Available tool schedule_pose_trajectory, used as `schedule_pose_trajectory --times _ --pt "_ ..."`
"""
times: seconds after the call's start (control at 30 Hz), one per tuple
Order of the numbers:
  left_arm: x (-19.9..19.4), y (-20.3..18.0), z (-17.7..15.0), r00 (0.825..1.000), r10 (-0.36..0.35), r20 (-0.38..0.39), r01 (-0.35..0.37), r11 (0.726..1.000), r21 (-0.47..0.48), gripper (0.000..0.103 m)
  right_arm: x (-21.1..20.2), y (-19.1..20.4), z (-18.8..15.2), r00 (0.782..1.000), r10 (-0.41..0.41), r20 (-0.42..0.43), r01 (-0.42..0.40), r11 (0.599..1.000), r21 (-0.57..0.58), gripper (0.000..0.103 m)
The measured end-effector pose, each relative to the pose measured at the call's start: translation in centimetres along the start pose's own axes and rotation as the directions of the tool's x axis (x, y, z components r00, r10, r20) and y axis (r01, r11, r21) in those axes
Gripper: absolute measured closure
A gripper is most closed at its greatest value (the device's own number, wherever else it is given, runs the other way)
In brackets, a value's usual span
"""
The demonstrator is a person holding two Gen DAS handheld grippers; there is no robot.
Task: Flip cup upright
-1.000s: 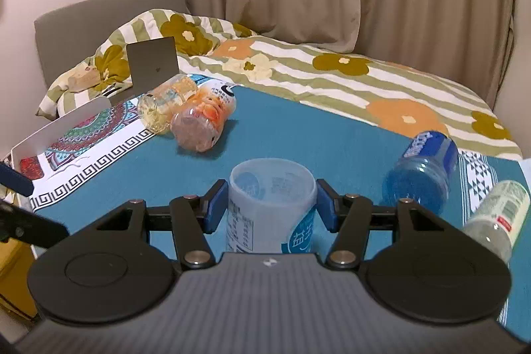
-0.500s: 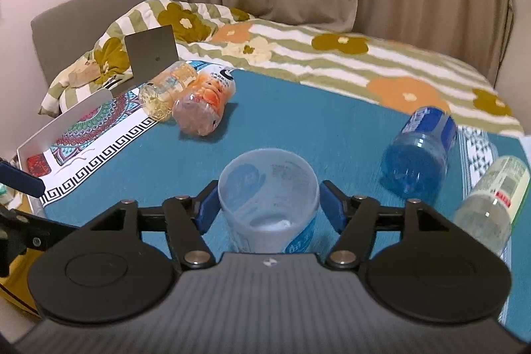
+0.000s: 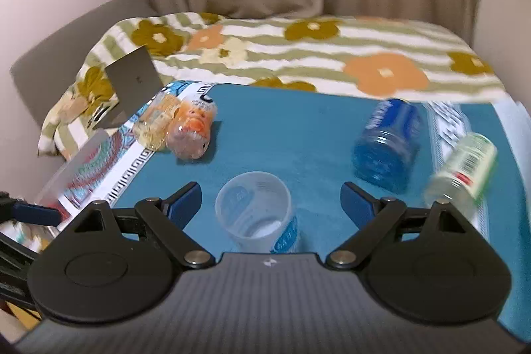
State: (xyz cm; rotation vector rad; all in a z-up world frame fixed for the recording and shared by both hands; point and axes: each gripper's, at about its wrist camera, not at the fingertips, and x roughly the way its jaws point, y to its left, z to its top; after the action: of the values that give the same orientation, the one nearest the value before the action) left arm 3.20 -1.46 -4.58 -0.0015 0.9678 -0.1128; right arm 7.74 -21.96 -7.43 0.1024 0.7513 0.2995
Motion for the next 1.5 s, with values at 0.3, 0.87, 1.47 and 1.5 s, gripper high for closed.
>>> schedule_pose_trajectory --times 0.3,0.87,1.47,1.5 --pt "-3.5 -0.2 2.1 0.998 -0.018 0.060 0.016 0.999 0.040 0.000 -6.9 -0.6 2.6 0.981 -0.156 -0.112 0.168 0.980 0.109 0.000" --pt "-4.2 -0.5 0.8 0.996 0.019 0.082 -0.026 0.996 0.084 0.000 -9.8 -0.1 -0.7 0.927 -0.292 -0.234 0.322 0.941 0.103 0.000" --pt "-4.2 -0.8 0.9 0.996 0.011 0.085 -0.019 0.996 0.090 0.000 -9.8 -0.7 -0.9 0.910 -0.318 -0.266 0.357 0.927 0.115 0.000" --pt "-4.2 -0.9 0.9 0.996 0.012 0.086 -0.020 0.996 0.089 0.000 -9.8 -0.8 -0.8 0.911 -0.318 -0.264 0.356 0.927 0.114 0.000"
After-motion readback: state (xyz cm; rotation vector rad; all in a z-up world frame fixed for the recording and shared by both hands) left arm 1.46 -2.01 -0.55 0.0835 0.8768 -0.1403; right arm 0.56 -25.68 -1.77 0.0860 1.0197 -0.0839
